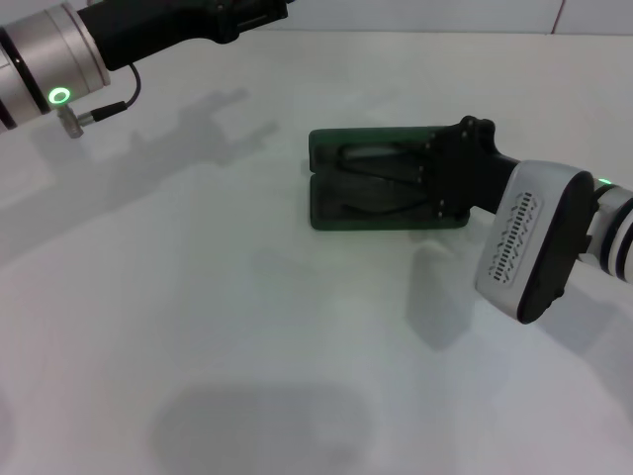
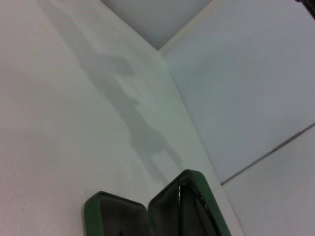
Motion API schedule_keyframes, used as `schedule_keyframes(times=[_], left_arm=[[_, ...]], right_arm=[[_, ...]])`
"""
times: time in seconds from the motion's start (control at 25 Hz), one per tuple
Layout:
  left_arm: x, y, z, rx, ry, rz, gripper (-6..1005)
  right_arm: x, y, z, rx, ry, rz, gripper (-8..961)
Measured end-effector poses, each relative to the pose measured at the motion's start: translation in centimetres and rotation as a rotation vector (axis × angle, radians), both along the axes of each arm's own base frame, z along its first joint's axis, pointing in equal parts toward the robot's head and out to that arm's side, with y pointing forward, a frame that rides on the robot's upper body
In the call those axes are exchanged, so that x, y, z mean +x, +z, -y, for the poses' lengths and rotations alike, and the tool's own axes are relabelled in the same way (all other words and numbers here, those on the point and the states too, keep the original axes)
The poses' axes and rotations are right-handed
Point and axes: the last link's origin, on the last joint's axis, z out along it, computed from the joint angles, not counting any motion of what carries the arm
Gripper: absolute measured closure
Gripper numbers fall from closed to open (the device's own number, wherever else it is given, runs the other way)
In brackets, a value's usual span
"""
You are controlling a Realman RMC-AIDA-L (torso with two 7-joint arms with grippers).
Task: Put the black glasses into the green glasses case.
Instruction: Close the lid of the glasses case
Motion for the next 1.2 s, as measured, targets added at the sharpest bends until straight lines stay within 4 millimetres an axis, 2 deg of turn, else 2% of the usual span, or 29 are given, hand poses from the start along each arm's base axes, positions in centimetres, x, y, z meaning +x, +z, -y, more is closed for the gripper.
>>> schedule_keyframes(times=[0.24,0.64,0.84,1.04,1.12,1.2], left_arm=[[0.0,0.0,0.0,0.000,0.000,-0.001,174],[-0.1,0.0,0.0,-0.001,0.003,-0.001,173],[-0.2,0.0,0.1,0.000,0.005,0.002,173],[-0.2,0.0,0.1,0.000,0.008,0.001,173],[-0.3,-0.1,0.1,-0.002,0.012,-0.007,173],[-0.6,-0.4,0.2,-0.023,0.012,-0.037,173]], right_arm=[[-0.1,-0.7,0.4,-0.024,0.003,0.003,818],[0.1,-0.7,0.6,-0.026,-0.018,-0.014,800],[-0.3,-0.7,0.9,-0.063,-0.021,-0.079,797],[-0.3,0.9,1.4,-0.163,-0.023,-0.276,796],[0.2,2.2,1.2,-0.194,-0.058,-0.391,796],[1.3,4.5,0.3,-0.201,-0.129,-0.553,795]])
